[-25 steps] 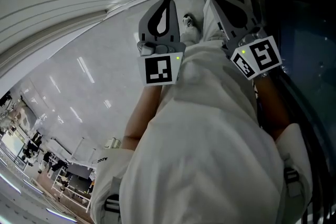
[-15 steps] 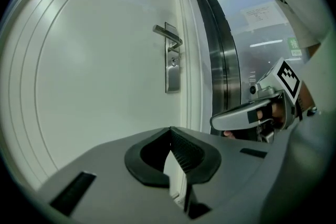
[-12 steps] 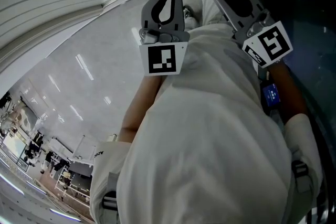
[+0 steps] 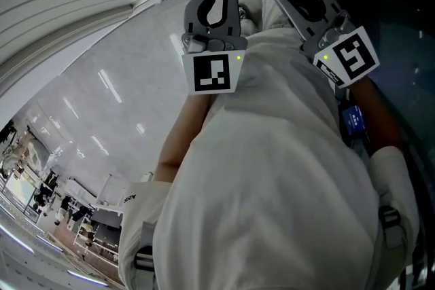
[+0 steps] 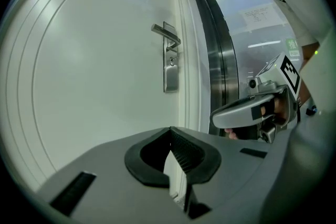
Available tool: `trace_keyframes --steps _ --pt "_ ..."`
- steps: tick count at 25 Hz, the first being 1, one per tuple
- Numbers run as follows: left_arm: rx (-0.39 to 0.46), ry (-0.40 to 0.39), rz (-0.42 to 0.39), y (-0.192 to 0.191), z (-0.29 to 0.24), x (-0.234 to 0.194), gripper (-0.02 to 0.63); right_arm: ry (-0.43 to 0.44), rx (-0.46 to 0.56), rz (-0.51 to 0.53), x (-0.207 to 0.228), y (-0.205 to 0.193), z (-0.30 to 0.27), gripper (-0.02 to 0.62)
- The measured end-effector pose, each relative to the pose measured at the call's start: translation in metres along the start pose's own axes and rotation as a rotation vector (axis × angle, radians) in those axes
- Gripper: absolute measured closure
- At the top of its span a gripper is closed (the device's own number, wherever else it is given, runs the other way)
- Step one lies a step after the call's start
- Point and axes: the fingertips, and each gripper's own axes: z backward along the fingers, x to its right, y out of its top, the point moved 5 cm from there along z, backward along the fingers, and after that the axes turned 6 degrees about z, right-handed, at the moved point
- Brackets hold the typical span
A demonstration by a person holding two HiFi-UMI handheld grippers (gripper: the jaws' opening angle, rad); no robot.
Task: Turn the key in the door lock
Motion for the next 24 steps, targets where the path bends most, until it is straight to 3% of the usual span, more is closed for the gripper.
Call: trace_keyframes --steps 24 --pt "-0.032 0.101 0.038 -0.011 0.019 -0.026 0.600 0.097 -0.103 -0.002 -0.008 -0.015 -0.019 0.594"
